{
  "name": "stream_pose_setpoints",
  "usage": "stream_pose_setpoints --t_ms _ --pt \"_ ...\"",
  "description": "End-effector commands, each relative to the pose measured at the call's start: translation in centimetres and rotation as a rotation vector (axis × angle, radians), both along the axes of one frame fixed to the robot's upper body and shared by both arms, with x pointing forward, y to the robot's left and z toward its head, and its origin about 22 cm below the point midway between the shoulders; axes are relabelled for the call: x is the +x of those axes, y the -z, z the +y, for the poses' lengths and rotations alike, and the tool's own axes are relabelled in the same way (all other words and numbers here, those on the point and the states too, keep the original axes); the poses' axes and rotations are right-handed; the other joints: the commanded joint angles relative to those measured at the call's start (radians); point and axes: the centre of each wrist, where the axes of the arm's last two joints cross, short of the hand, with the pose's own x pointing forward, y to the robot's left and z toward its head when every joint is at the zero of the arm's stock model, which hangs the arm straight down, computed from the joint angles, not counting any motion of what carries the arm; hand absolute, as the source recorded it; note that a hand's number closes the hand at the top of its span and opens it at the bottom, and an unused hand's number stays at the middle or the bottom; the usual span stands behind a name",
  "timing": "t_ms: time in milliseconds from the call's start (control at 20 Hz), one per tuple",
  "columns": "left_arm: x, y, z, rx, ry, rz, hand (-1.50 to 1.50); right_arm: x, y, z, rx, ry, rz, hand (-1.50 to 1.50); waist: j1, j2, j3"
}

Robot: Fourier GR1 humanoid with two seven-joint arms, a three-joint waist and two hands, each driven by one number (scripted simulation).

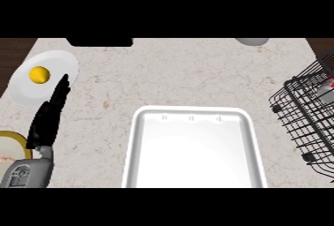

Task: Pick the can from the tray and place it in the tiered basket

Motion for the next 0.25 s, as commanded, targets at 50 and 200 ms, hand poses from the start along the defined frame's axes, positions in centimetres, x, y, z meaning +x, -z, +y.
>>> stream_pose_setpoints --t_ms 50,200 --pt "0.4 -1.1 -0.7 -0.007 -0.001 -0.002 0.00 -4.9 -0.1 -3.0 0.066 -0.020 -0.031 -1.50 0.000 0.002 0.003" --pt "-0.6 -0.2 0.3 -0.004 0.005 -0.001 0.00 -6.1 1.2 -3.6 0.111 -0.013 -0.042 -1.50 0.007 0.003 0.005"
